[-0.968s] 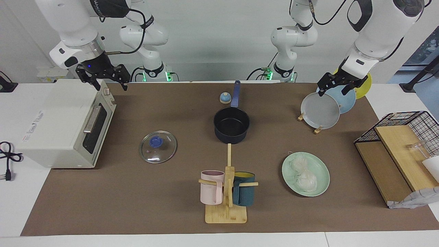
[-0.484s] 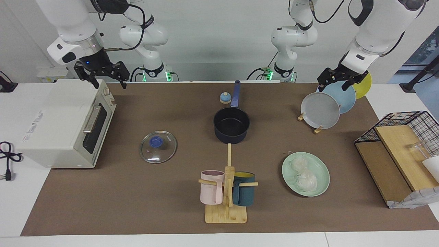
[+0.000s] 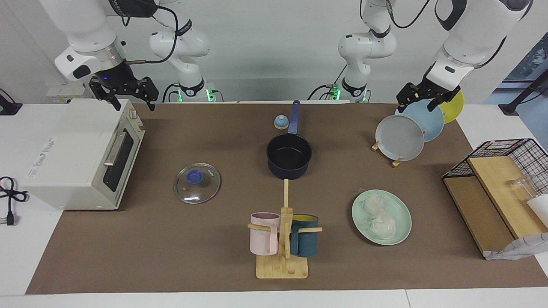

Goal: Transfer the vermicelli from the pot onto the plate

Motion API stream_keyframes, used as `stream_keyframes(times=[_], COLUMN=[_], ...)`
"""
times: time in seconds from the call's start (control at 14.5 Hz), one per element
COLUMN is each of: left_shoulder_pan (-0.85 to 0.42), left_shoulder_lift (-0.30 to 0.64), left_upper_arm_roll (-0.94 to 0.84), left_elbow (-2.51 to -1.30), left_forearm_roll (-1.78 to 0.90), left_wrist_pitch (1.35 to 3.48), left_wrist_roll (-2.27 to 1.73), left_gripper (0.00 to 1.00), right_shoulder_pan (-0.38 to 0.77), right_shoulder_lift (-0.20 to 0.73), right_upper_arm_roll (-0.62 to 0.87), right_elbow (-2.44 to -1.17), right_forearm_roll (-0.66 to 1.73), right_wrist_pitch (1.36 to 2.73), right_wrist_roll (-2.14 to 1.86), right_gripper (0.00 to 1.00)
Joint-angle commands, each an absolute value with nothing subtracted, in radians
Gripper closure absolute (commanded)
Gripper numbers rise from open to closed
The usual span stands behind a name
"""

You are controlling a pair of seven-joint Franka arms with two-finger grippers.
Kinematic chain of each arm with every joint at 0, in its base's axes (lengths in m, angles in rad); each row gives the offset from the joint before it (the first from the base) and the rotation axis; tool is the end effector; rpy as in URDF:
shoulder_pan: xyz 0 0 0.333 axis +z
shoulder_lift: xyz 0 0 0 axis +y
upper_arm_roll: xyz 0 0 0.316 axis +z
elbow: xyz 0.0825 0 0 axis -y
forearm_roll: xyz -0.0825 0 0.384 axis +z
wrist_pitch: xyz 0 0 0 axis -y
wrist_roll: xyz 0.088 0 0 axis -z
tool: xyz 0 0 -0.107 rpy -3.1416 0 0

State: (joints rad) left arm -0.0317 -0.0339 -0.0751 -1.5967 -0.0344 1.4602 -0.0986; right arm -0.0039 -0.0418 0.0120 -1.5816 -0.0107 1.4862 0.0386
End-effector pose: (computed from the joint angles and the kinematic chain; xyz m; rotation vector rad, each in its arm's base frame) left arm 0.5281 -0.0614 0.6217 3.1161 -0.0157 -0.1644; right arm 0.5326 0.0032 0.6350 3.1277 -0.0487 -0.0834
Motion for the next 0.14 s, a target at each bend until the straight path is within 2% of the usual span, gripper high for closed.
stream_keyframes(times=[0.0, 0.07], left_shoulder_pan=[-0.020, -0.021], left_shoulder_lift=[-0.021, -0.021], left_upper_arm_roll=[-0.086, -0.087], left_elbow=[-1.577, -1.577], left_forearm_roll=[-0.012, -0.012], left_wrist_pitch=[1.448, 1.450], left_wrist_roll=[-0.101, -0.100], left_gripper=[0.00, 0.00], right_shoulder_pan=[-0.015, -0.015], right_shoulder_lift=[-0.043, -0.043], right_upper_arm_roll=[0.020, 0.020], right_elbow=[-1.575, -1.575], right_forearm_roll=[0.003, 0.005], right_wrist_pitch=[1.511, 1.519], right_wrist_roll=[0.051, 0.051], right_gripper=[0.00, 0.00])
